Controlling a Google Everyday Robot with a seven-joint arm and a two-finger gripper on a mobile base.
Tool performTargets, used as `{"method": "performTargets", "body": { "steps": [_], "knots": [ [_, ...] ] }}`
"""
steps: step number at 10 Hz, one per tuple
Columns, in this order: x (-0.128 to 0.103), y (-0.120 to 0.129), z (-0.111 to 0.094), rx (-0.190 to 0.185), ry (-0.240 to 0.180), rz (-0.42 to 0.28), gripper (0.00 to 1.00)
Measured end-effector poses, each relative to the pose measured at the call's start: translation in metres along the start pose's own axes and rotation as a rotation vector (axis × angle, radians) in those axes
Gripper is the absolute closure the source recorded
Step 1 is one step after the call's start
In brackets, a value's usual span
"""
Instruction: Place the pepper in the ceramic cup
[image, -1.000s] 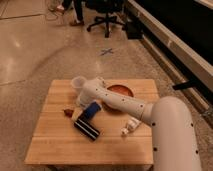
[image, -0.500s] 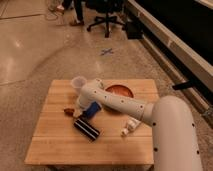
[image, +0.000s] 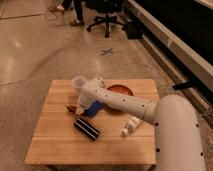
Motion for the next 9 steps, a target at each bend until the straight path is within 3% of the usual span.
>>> {"method": "performTargets", "body": {
  "steps": [5, 9],
  "knots": [
    [0.016, 0.027, -0.043, -0.009, 0.071, 0.026, 1.0],
    [0.02, 0.066, -0.079, -0.054, 0.117, 0.024, 1.0]
  ]
}}
